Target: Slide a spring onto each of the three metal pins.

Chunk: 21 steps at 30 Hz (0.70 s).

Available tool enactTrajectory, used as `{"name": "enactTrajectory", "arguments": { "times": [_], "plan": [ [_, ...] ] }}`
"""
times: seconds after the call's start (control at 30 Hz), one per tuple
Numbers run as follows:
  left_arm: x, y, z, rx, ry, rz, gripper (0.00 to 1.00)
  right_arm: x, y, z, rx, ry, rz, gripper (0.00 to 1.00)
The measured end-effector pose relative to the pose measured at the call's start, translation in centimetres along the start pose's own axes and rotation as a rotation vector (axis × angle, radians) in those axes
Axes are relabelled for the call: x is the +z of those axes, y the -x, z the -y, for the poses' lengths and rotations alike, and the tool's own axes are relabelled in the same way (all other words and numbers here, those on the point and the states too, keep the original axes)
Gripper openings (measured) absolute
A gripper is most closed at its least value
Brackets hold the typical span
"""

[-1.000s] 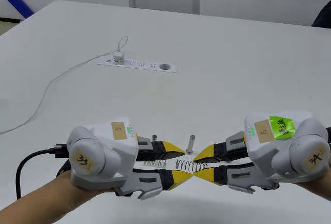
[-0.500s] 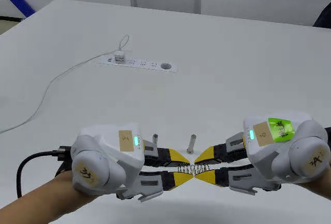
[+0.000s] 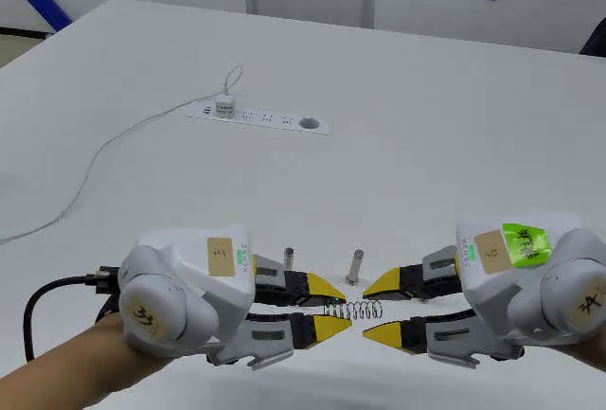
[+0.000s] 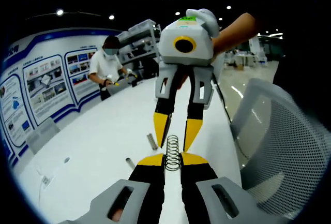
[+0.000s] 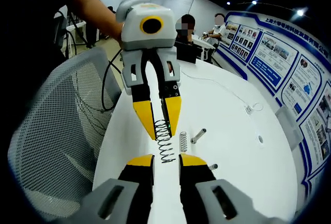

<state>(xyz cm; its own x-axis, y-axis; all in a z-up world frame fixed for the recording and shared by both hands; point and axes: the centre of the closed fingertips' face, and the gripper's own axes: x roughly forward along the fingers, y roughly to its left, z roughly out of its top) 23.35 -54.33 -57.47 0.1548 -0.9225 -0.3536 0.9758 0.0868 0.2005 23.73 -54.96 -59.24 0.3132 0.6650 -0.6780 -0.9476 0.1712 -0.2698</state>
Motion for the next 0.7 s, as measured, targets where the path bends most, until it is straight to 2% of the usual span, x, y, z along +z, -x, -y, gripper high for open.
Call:
{"name": "enactTrajectory", "arguments": {
  "times": [0.17,0.27,0.4,0.5,0.6,0.7],
  "plan": [
    [0.2,0.1,0.2,-0.006,-0.001,0.008,0.09,0.4,0.1,-0.1,0.009,-0.026,0.037,0.11],
    [0.2,0.0,0.2,-0.005,-0.005,0.007,0.10,0.3,0.2,-0.1,0.011,-0.056,0.036,0.11],
    [0.2,-0.1,0.4,-0.010,-0.018,-0.002,0.10,0.4,0.4,-0.2,0.020,-0.060,0.040,0.11],
    [-0.2,-0.2,0.5,-0.006,-0.069,-0.037,0.10,1.3,0.9,-0.3,0.037,-0.072,0.090,0.11],
    [-0.1,-0.2,0.5,-0.008,-0.069,-0.032,0.10,1.4,1.2,-0.3,0.047,-0.088,0.100,0.11],
    [0.0,-0.2,0.4,0.000,-0.049,-0.021,0.09,2.0,1.6,-0.2,0.054,-0.117,0.131,0.11]
  ]
}}
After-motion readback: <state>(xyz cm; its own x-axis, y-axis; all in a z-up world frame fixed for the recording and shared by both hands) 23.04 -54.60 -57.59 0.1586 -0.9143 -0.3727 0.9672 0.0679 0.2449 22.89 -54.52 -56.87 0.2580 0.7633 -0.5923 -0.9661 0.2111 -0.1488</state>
